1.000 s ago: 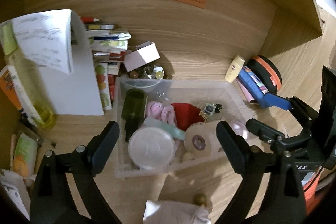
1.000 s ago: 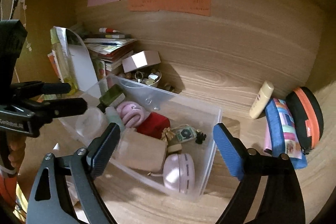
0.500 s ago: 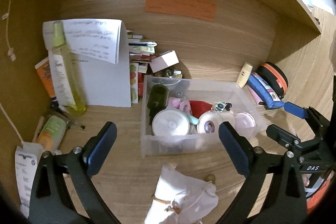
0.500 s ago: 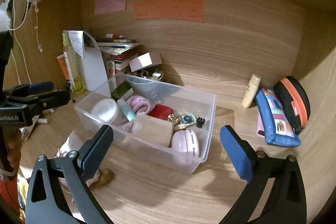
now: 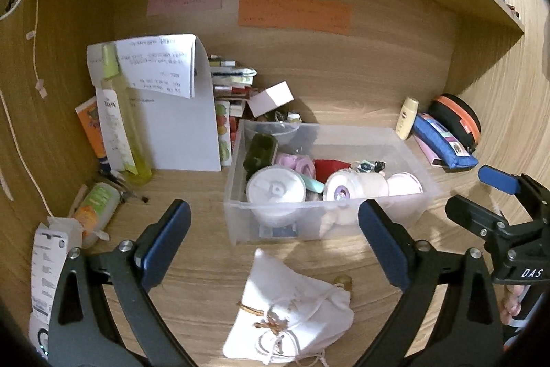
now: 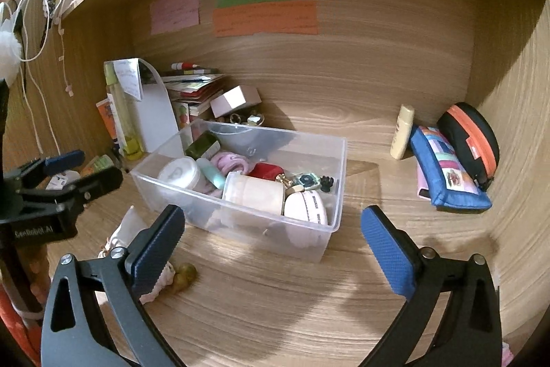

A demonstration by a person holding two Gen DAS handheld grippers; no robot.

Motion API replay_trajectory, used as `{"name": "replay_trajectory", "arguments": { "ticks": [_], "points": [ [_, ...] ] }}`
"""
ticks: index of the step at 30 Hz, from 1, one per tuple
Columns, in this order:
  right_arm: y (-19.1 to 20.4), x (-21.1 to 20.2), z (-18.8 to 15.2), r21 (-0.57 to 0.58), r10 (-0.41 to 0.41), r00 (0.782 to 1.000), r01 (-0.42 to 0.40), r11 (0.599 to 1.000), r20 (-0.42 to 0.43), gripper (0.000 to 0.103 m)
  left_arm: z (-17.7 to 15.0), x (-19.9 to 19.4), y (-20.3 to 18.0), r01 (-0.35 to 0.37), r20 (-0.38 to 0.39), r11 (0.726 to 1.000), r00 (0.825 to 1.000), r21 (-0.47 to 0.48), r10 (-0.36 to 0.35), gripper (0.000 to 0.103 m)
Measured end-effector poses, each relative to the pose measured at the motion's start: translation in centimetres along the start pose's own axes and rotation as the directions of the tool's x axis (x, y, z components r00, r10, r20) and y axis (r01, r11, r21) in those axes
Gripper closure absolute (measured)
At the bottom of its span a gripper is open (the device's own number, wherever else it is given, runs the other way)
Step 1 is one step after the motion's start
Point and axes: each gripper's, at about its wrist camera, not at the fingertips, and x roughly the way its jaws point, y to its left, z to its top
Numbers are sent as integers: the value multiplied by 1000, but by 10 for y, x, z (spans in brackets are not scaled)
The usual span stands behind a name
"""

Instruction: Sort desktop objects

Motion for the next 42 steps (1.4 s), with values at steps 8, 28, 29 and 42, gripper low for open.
{"name": "replay_trajectory", "arguments": {
  "ticks": [8,28,29,42],
  "points": [
    [0,2,-6,13,23,1000,-23,1000,-12,1,-6,14,1,2,-46,1000,999,-9,-3,4],
    [1,8,-11,18,25,999,-24,1000,-43,1,-5,14,5,20,-46,1000,999,-12,-21,4],
    [0,8,-11,24,27,999,-26,999,-46,1,-4,14,6,24,-44,1000,999,-13,-25,4],
    [-5,14,-11,54,52,997,-49,997,-57,1,0,16,7,30,-47,999,998,-11,-31,4]
  ]
}}
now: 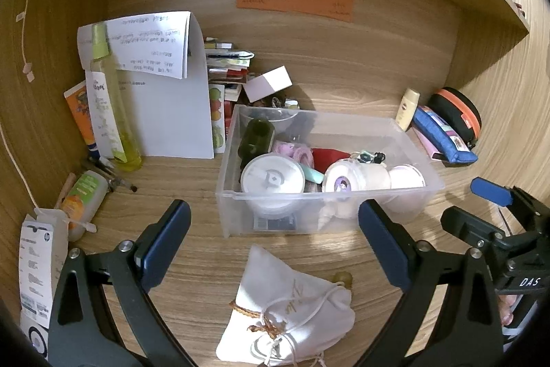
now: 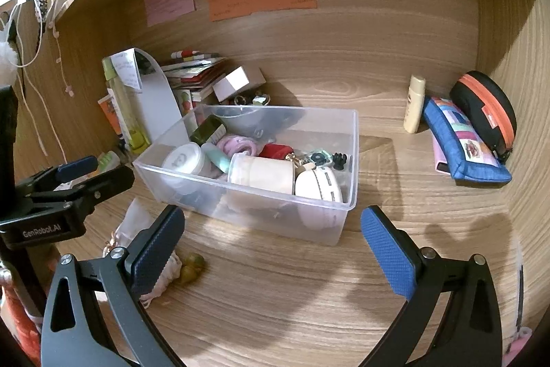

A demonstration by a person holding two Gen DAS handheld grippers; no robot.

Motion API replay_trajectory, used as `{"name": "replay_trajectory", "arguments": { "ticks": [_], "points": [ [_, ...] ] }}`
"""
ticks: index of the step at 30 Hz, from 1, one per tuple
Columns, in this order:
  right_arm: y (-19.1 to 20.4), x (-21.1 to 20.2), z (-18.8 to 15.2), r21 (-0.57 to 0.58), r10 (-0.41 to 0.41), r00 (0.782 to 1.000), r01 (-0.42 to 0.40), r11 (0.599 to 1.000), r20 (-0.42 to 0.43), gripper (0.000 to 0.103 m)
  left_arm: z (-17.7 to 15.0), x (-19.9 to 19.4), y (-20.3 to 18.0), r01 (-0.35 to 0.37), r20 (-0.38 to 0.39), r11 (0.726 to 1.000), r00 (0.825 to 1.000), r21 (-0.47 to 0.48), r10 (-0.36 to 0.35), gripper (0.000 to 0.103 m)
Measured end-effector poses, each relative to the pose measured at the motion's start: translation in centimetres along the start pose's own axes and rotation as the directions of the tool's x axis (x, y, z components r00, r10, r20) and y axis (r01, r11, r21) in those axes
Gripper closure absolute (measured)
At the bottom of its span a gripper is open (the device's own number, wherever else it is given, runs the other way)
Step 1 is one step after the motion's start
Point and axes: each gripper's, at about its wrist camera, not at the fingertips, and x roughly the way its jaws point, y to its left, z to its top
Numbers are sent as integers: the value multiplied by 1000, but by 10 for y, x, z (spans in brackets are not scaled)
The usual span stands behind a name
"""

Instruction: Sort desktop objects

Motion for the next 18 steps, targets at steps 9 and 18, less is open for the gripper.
{"name": "replay_trajectory", "arguments": {
  "ticks": [9,18],
  "points": [
    [2,2,1,-15,6,1000,-6,1000,-1,1,2,1,-3,11,4,1000,1000,8,-11,4],
    [2,1,2,-19,8,1000,-8,1000,6,1,3,0,-6,11,18,999,1000,31,-11,4]
  ]
}}
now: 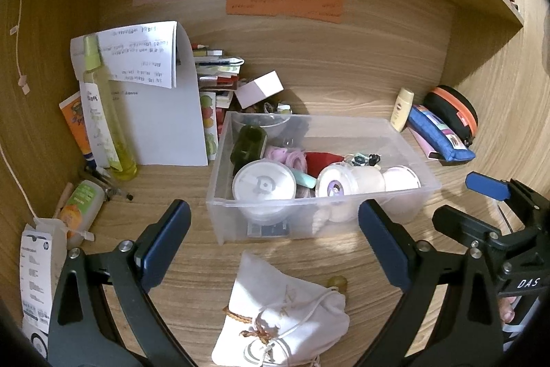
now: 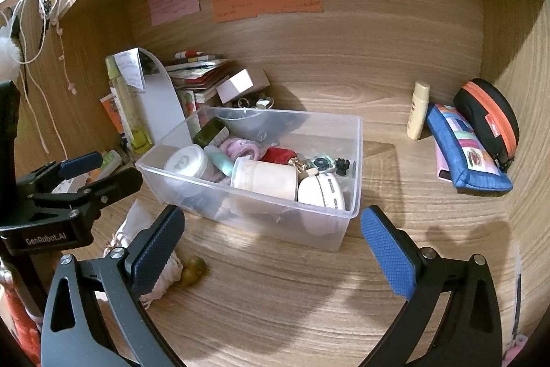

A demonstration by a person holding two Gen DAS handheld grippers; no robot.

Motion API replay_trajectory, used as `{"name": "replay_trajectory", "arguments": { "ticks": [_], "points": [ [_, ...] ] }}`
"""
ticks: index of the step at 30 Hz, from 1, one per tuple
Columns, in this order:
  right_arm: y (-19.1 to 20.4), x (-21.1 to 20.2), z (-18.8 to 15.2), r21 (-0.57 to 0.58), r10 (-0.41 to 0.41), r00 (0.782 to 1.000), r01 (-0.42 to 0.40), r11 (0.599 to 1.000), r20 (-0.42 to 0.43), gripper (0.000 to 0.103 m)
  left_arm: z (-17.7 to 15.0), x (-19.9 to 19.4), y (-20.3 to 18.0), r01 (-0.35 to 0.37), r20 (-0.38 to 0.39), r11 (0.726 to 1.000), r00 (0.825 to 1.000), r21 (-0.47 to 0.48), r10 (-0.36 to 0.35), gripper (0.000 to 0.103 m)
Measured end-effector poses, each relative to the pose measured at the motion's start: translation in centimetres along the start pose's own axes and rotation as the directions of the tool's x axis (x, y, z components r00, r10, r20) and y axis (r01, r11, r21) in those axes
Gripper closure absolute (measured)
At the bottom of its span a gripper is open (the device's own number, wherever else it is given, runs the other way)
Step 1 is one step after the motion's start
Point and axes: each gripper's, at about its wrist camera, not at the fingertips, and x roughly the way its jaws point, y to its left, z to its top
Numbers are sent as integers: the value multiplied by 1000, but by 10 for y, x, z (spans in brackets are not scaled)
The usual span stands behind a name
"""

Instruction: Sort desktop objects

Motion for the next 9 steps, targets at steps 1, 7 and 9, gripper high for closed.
{"name": "replay_trajectory", "arguments": {
  "ticks": [1,7,9],
  "points": [
    [0,0,0,-1,0,1000,0,1000,1,1,0,0,0,2,1,1000,1000,1,-2,4],
    [1,0,0,0,1,1000,-1,1000,-1,1,1,-6,0,-13,48,1000,999,-3,13,4],
    [0,0,0,2,4,1000,-4,1000,-3,1,1,-6,-1,-10,39,1000,999,-1,10,4]
  ]
}}
